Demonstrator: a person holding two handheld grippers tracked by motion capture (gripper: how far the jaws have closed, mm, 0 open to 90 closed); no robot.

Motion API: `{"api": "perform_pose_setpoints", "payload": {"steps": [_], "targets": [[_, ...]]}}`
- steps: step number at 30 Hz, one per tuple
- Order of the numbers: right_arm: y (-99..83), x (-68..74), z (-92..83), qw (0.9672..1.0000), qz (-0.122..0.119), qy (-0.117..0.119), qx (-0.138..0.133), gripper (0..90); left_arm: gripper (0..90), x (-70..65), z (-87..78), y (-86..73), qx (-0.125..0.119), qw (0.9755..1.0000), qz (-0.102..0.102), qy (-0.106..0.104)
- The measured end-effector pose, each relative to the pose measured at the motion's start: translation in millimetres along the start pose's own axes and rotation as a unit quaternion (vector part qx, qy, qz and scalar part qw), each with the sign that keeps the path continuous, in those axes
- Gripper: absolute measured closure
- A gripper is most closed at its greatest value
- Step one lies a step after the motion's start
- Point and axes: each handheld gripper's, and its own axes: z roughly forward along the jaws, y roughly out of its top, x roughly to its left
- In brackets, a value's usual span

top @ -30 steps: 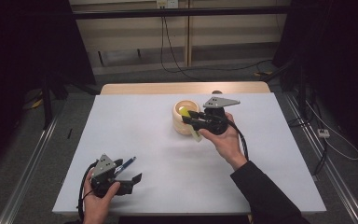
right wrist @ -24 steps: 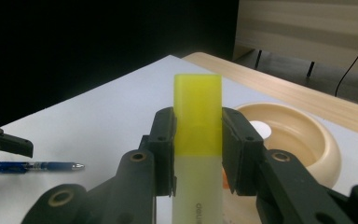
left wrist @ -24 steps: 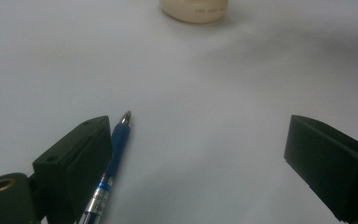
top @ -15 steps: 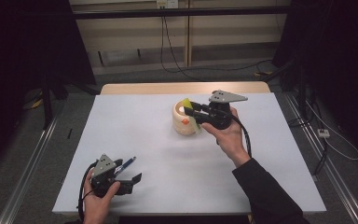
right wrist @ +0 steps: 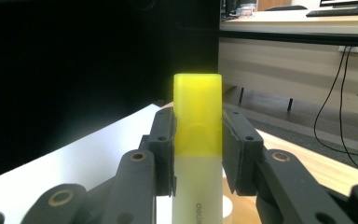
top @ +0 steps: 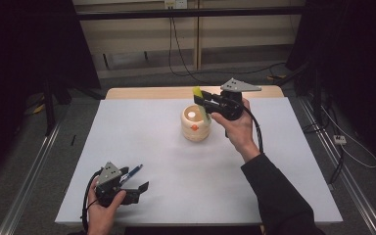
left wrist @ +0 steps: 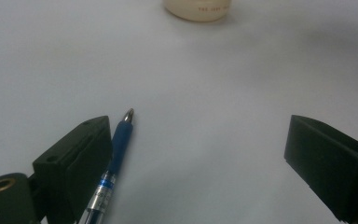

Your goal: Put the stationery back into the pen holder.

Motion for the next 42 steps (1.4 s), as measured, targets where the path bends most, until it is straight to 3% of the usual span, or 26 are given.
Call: {"api": "perform_pose_setpoints", "payload": {"steps": [6, 14, 29, 35, 42], "targets": [[3.1, -7.9, 10.8, 1.0000, 0.004, -0.003, -0.007, 68.1, 7.8, 0.2, 0.1, 0.0, 0.000, 1.0000, 0.000, 0.000], [-0.9, -14.9, 29.6, 0.9998, -0.001, -0.015, 0.016, 68.1, 7.8, 0.4, 0.1, -0.2, 0.002, 1.0000, -0.001, -0.003], [-13.9, -30.3, 49.5, 0.9993, 0.020, -0.030, 0.010, 68.1, 7.8, 0.5, 0.5, -0.3, 0.000, 1.0000, -0.002, -0.003], [-4.2, -30.8, 54.6, 0.9994, 0.011, -0.030, 0.010, 68.1, 7.8, 0.5, 0.0, -0.3, -0.001, 1.0000, -0.002, -0.004], [-15.7, -36.2, 62.0, 0.9988, 0.013, -0.040, 0.023, 68.0, 7.8, 0.7, -0.6, -0.1, 0.000, 1.0000, -0.002, -0.004]]}}
